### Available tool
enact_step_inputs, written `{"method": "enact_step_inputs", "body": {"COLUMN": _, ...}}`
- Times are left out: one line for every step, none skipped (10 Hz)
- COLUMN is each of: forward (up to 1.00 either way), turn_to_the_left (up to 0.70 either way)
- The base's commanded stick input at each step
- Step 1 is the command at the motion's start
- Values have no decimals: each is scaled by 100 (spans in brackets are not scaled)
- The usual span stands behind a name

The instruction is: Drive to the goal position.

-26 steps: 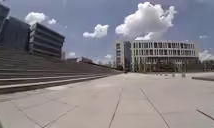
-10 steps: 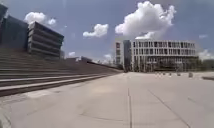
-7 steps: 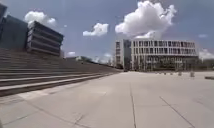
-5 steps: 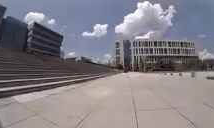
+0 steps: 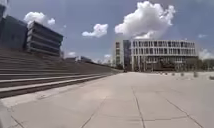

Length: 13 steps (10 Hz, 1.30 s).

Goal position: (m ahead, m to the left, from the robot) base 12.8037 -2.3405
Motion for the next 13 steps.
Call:
{"method": "enact_step_inputs", "body": {"forward": 70, "turn_to_the_left": 0}}
{"method": "enact_step_inputs", "body": {"forward": 70, "turn_to_the_left": -11}}
{"method": "enact_step_inputs", "body": {"forward": 70, "turn_to_the_left": -35}}
{"method": "enact_step_inputs", "body": {"forward": 70, "turn_to_the_left": -35}}
{"method": "enact_step_inputs", "body": {"forward": 70, "turn_to_the_left": -22}}
{"method": "enact_step_inputs", "body": {"forward": 70, "turn_to_the_left": -2}}
{"method": "enact_step_inputs", "body": {"forward": 70, "turn_to_the_left": 0}}
{"method": "enact_step_inputs", "body": {"forward": 70, "turn_to_the_left": 0}}
{"method": "enact_step_inputs", "body": {"forward": 70, "turn_to_the_left": 0}}
{"method": "enact_step_inputs", "body": {"forward": 70, "turn_to_the_left": 0}}
{"method": "enact_step_inputs", "body": {"forward": 70, "turn_to_the_left": 0}}
{"method": "enact_step_inputs", "body": {"forward": 70, "turn_to_the_left": 0}}
{"method": "enact_step_inputs", "body": {"forward": 70, "turn_to_the_left": 0}}
